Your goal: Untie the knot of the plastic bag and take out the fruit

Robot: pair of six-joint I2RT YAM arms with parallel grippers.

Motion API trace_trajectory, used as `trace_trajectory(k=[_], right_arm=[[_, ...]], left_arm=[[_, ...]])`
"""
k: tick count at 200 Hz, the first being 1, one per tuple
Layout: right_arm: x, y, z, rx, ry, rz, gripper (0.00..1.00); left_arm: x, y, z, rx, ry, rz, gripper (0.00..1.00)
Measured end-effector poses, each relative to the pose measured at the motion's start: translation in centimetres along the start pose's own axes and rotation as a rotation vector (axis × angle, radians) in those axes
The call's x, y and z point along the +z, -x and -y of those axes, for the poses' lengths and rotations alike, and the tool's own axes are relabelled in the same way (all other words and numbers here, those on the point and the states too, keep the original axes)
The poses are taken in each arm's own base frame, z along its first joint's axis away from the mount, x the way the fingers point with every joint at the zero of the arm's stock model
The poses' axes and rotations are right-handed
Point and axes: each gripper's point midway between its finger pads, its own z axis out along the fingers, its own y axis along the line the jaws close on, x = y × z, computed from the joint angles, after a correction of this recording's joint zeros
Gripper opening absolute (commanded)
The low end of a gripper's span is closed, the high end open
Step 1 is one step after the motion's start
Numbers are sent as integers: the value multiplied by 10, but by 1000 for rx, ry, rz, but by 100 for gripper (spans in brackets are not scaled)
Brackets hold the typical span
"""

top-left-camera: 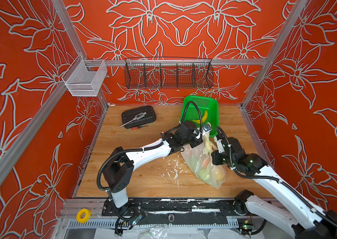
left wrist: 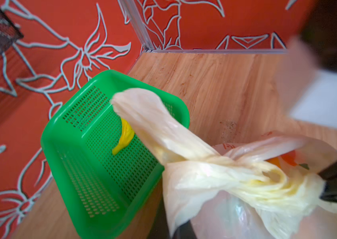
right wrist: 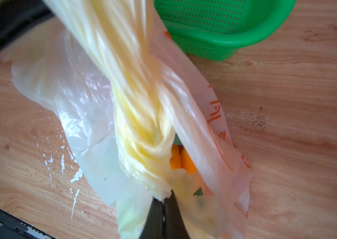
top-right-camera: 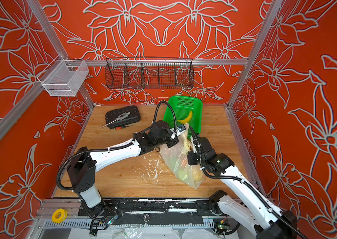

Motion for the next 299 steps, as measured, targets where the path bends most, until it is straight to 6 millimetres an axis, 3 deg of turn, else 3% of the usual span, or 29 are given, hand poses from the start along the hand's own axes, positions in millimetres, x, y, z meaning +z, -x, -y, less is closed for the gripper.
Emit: trace_trajectory(k=[41, 64, 115, 132, 146, 179, 202, 222, 250, 282, 299], right_arm=[[-15, 3, -1, 19, 29, 68, 0], [-20, 7, -4, 36, 67, 125, 0], [-35, -11, 0, 74, 152, 248, 17], [-43, -11, 0, 83, 172, 292, 38], [-47, -9, 0, 92, 178, 313, 51], [-61, 9, -1, 96, 161, 341, 62], [-83, 49, -6, 103, 120, 388, 64], [-90, 94, -9, 108, 65, 376, 64], [-68, 153, -8, 123, 52, 305, 65], [-21, 164, 8, 124, 36, 153, 70], [-2, 173, 6, 104, 53, 113, 75]], left_arm=[[-1, -13, -50, -262, 45, -65, 2], [-3, -23, -68, -429, 13, -82, 7], [-15, -50, -124, -775, 16, -77, 38], [-18, -53, -134, -840, 23, -72, 48], [-18, -53, -131, -876, 13, -71, 53], [-39, -56, -114, -984, -2, -87, 54], [-71, -49, -106, -1084, 23, -67, 53], [-97, -45, -95, -1172, 50, -47, 53], [-111, -39, -72, -1305, 59, -58, 54], [-97, -45, -44, -1407, 51, -151, 54], [-81, -48, -36, -1448, 70, -203, 54]])
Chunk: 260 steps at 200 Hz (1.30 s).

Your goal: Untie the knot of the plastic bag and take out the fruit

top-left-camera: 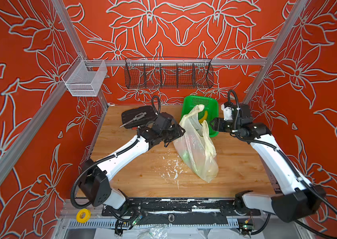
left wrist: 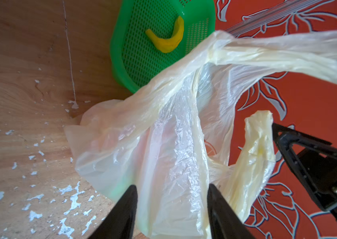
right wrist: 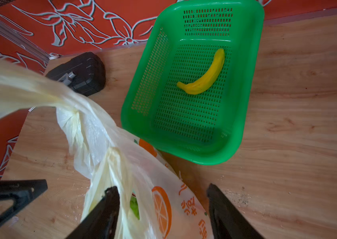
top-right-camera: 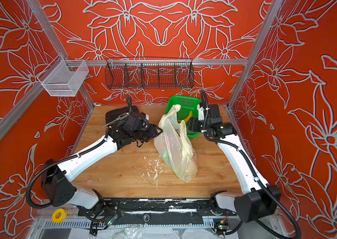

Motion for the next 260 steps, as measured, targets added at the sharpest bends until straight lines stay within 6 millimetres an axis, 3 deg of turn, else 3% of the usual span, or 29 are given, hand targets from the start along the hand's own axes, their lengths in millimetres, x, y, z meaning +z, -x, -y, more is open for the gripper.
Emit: trace_trajectory(k=[20, 39, 64, 93, 128, 168, 184, 202, 249, 260], right_arm=[[19, -5, -8, -23, 55, -62, 79], [33, -14, -18, -38, 131, -124, 83], [36, -25, -26, -55, 194, -171, 90], [35, -43, -25, -58, 210, -194, 72], [40, -57, -21, -41, 208, -225, 58], [41, -58, -28, -33, 255, -226, 27], [42, -59, -31, -22, 276, -226, 14], [43, -62, -35, -16, 301, -235, 7], [30, -65, -40, 3, 335, -197, 0], [23, -61, -41, -3, 338, -173, 0]], left_arm=[[18, -4, 1, -29, 35, -22, 55], [30, -3, -1, -44, 60, -26, 62], [41, -1, -2, -57, 77, -32, 72], [50, 0, 4, -46, 67, -45, 75], [62, 1, 16, -29, 51, -59, 75], [78, -7, 16, -10, 67, -105, 73], [84, -10, 12, 1, 89, -125, 66], [87, -16, 5, 6, 112, -149, 46], [85, -26, 5, 38, 104, -208, 1], [85, -27, 7, 50, 94, -217, 0]])
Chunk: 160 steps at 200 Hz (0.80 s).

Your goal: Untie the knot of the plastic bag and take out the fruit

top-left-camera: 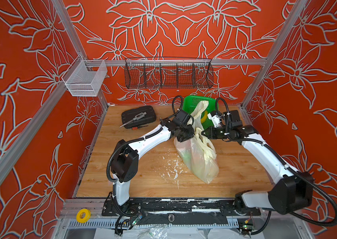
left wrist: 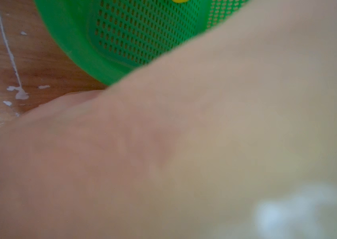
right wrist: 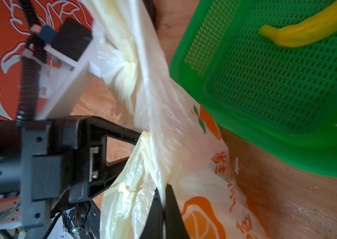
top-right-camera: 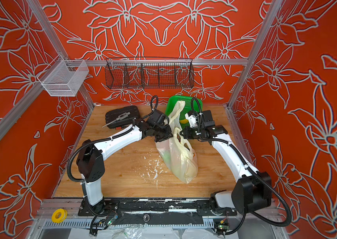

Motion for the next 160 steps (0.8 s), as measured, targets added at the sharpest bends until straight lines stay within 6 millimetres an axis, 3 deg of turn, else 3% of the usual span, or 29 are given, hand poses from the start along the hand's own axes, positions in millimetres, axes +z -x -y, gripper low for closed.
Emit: trace_trajectory(k=[38, 73, 89, 104, 115, 138, 160], right_arm=[[-15, -4, 4, 8, -47, 61, 0], [-27, -9, 21, 46, -126, 118, 5], [-32, -10, 28, 67, -159, 144, 19], [-37, -10, 29, 73, -177, 164, 45], [-41, -9, 27, 71, -173, 178, 56], [-48, -4, 15, 49, -128, 194, 64], [-57, 9, 3, 14, -105, 223, 65]], left_arm=[[-7, -11, -9, 29, 6, -19, 0], [-40, -30, -35, 20, 25, -13, 0], [-59, -34, -46, 14, 24, 9, 0], [-74, -38, -57, 14, 33, 36, 0], [-81, -40, -65, 17, 44, 52, 0], [-85, -41, -76, 29, 71, 63, 0], [-85, -42, -79, 49, 87, 61, 0]])
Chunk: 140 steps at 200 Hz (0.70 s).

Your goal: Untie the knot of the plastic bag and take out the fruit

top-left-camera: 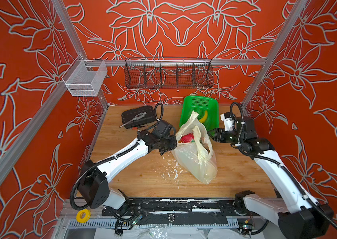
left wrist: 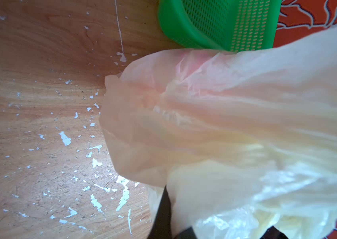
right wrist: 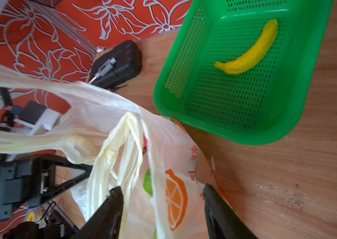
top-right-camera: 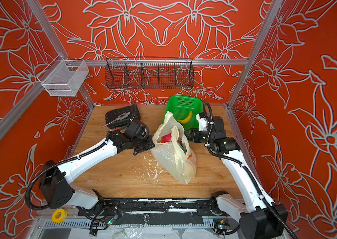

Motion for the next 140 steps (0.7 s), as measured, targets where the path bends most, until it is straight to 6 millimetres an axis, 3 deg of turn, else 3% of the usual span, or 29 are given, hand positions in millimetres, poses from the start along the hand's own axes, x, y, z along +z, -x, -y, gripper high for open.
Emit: trace_trajectory(k=[37, 63, 73, 94, 109, 140], right_arm=[[9, 23, -8, -47, 15, -13, 65], [39, 5, -4, -52, 18, -133, 64], [50, -6, -1, -56, 12, -183, 55], [68, -26, 10, -61, -32, -270, 18], [72, -30, 21, -63, -89, -283, 3], [65, -15, 53, -75, -232, -227, 0]], left_arm=[[0, 1, -1, 14, 5, 4, 0], [0, 1, -1, 17, 6, 3, 0], [0, 1, -1, 21, 6, 2, 0], [0, 0, -3, 26, 12, -2, 0], [-2, -1, -6, 26, 25, -5, 0], [-18, -12, -28, 26, 57, 19, 0]])
